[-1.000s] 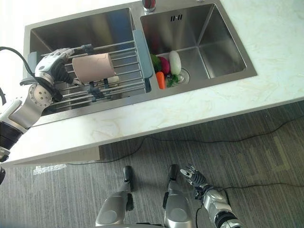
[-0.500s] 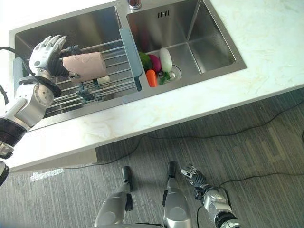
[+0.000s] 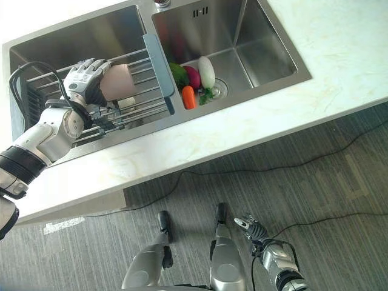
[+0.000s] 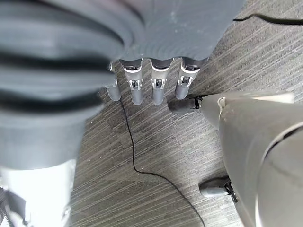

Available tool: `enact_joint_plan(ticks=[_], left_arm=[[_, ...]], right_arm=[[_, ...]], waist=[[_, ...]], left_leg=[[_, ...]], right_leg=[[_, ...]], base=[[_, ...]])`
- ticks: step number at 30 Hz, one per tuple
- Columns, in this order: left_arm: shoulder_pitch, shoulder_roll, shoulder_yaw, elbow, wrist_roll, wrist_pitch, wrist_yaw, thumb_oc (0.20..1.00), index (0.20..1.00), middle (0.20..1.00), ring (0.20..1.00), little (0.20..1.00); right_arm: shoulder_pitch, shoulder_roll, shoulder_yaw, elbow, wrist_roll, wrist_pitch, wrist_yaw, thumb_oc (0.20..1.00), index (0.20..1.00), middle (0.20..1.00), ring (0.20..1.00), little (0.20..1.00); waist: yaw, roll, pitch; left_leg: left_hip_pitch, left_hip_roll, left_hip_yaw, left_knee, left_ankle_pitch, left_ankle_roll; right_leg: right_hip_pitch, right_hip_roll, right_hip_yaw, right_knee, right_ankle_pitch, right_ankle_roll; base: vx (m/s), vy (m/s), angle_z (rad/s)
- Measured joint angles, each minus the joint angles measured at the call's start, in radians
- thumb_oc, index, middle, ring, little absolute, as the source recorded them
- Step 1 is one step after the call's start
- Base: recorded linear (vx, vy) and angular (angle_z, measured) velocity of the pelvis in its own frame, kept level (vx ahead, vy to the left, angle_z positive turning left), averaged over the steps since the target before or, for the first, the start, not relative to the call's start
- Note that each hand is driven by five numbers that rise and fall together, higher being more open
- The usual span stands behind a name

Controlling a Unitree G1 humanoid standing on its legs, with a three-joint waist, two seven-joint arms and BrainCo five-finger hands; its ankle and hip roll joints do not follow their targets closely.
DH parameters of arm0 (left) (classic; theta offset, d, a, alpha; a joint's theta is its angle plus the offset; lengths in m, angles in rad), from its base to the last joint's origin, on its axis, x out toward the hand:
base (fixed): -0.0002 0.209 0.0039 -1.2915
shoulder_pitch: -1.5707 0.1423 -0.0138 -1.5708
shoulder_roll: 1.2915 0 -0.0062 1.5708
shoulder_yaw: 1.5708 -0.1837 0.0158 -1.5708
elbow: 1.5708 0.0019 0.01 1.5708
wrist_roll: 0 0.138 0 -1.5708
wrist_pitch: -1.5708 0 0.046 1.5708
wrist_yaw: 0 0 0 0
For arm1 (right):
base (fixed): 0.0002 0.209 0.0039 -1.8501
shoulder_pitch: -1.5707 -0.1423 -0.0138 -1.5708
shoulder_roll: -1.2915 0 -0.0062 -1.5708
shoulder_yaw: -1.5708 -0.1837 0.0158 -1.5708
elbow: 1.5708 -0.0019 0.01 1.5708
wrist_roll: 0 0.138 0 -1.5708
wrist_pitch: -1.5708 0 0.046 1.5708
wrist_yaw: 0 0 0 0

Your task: Place the dishes in the dishwasher.

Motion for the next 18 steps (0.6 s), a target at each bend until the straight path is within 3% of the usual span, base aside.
enact_joint_plan(ticks=[4, 18], left_arm=[[0.001, -0.012, 0.006, 0.001, 0.002, 0.02, -0.01, 1.0, 1.0, 1.0, 1.0, 1.0], [0.0, -0.071, 0.064, 0.12, 0.0, 0.037, -0.046, 1.0, 1.0, 1.0, 1.0, 1.0]], right_arm=[[-0.001, -0.02, -0.002, -0.001, 0.002, -0.002, 0.004, 1.0, 1.0, 1.0, 1.0, 1.0], [-0.028, -0.031, 0.001, -0.009, 0.002, -0.004, 0.005, 1.0, 1.0, 1.0, 1.0, 1.0]], waist=[[0.0, 0.025, 0.007], [-0.021, 0.035, 0.01]], left_leg=[[0.001, -0.001, 0.001, 0.0, 0.0, 0.0], [0.001, -0.001, 0.005, 0.0, 0.0, 0.0]], right_leg=[[0.0, -0.001, 0.001, 0.0, 0.0, 0.0], [-0.003, -0.001, 0.008, 0.0, -0.001, 0.001]], base=[[0.01, 0.02, 0.0], [0.0, 0.006, -0.01]])
